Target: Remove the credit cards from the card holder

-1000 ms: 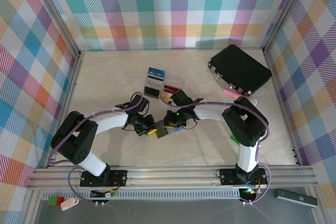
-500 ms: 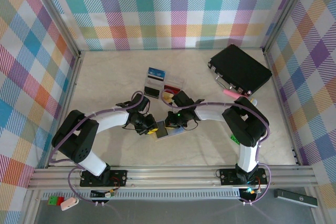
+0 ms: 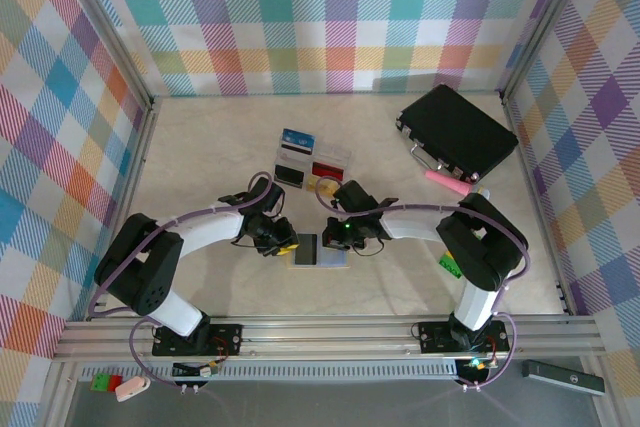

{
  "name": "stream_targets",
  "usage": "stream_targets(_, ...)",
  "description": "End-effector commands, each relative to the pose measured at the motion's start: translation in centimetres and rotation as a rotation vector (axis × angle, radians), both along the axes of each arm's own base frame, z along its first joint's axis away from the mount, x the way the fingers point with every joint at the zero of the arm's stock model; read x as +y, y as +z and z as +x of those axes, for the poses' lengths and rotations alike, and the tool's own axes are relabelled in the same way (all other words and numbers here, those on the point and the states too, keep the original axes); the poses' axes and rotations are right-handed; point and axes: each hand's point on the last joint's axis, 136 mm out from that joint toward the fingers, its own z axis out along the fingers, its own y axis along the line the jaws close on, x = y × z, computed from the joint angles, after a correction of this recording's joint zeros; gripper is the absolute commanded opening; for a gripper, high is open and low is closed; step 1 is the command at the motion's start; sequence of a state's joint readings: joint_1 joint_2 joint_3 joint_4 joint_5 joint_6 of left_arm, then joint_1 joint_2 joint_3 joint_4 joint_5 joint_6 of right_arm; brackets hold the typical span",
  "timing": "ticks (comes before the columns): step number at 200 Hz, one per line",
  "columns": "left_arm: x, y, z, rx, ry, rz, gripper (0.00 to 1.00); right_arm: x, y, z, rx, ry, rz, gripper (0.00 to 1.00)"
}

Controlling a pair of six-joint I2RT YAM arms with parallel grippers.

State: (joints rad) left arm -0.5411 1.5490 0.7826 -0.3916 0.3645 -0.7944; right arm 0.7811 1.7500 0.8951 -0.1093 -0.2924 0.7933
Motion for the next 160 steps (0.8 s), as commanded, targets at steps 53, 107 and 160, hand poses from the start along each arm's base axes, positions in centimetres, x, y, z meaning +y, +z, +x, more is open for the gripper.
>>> stream_targets(53, -1.2, 1.5, -0.1, -0.015, -0.036, -0.058, 0.18, 3.1, 1.5, -0.7, 0.036, 0.063, 0.132, 0.15)
stream_targets(107, 0.2, 1.9, -0.1, -0.039, -0.009, 0.006, 0.17, 1.9, -0.5, -0.6, 0.066, 0.01, 0.037, 0.17)
stream_targets(160, -1.2, 1.9, 0.2, -0.031, -0.033, -0.06, 0.17, 1.7, -0.8, -0.6, 0.068, -0.002, 0.023, 0.19)
